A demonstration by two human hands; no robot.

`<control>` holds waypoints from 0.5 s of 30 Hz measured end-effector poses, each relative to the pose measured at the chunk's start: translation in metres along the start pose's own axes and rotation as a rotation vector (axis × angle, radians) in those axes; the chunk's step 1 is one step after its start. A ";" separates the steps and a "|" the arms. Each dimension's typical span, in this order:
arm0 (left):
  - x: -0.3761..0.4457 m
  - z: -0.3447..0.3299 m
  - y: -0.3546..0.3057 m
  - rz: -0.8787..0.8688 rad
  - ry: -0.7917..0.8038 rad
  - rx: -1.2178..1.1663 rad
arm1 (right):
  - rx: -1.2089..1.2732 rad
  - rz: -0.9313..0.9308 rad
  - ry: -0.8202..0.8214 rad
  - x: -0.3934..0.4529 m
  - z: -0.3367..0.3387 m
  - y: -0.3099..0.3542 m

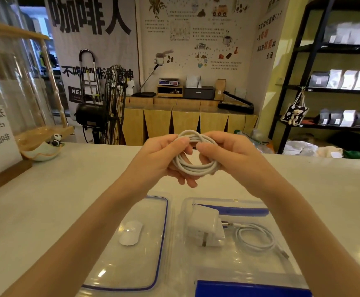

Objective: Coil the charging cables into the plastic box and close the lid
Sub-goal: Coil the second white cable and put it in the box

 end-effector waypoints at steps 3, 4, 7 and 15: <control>-0.002 0.003 -0.005 0.063 0.073 -0.014 | 0.003 0.001 0.004 -0.004 0.002 0.000; -0.002 0.004 -0.007 0.083 0.103 -0.015 | 0.012 -0.018 0.013 -0.006 0.003 0.000; -0.005 0.006 -0.011 0.161 0.212 0.029 | 0.106 -0.145 0.071 -0.014 0.006 -0.003; -0.010 -0.006 -0.010 0.293 0.464 0.073 | 0.234 -0.334 0.441 -0.037 0.025 -0.015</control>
Point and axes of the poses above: each hand's wrist, its own x-axis towards the middle knuckle, its own z-axis out of the back of the hand, y = z × x, the point moved 1 cm from there along x, towards the middle knuckle
